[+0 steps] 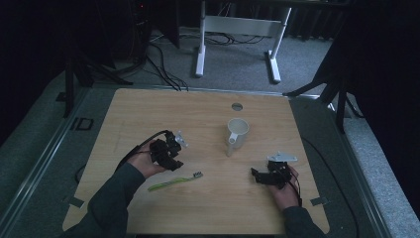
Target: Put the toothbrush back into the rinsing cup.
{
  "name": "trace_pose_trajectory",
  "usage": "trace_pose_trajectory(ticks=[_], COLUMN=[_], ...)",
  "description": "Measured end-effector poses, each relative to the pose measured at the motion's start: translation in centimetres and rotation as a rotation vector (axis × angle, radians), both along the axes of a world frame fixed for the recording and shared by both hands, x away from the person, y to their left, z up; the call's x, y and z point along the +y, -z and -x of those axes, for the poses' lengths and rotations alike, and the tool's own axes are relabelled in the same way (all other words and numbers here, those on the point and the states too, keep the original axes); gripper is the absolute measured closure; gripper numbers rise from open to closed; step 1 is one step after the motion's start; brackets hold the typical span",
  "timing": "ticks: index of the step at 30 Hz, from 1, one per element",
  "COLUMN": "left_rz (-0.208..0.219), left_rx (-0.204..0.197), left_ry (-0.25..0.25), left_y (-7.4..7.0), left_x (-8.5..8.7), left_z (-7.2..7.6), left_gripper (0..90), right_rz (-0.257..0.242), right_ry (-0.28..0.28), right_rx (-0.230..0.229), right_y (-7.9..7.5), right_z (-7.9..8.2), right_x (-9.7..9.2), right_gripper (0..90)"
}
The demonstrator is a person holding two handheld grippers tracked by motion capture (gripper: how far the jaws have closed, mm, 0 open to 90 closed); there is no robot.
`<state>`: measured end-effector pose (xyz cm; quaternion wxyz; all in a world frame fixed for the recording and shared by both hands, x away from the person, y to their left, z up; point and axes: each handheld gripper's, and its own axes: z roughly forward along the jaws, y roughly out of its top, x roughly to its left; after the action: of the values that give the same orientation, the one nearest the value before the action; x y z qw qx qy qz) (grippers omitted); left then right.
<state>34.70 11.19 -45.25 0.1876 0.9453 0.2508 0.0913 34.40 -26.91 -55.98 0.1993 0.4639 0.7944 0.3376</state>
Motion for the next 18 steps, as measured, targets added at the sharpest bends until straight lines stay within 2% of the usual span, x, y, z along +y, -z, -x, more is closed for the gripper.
trace_pose_trajectory(ticks=[18], left_rz=[-0.027], left_rx=[0.027], left_ry=[0.028], left_y=[0.57], left_x=[-0.43], left_z=[0.11], left_gripper=[60.5], right_rz=[-0.001], right_ry=[0.0], right_rx=[0.0], right_y=[0.0], right_z=[0.0], right_x=[0.0], right_gripper=[15.9])
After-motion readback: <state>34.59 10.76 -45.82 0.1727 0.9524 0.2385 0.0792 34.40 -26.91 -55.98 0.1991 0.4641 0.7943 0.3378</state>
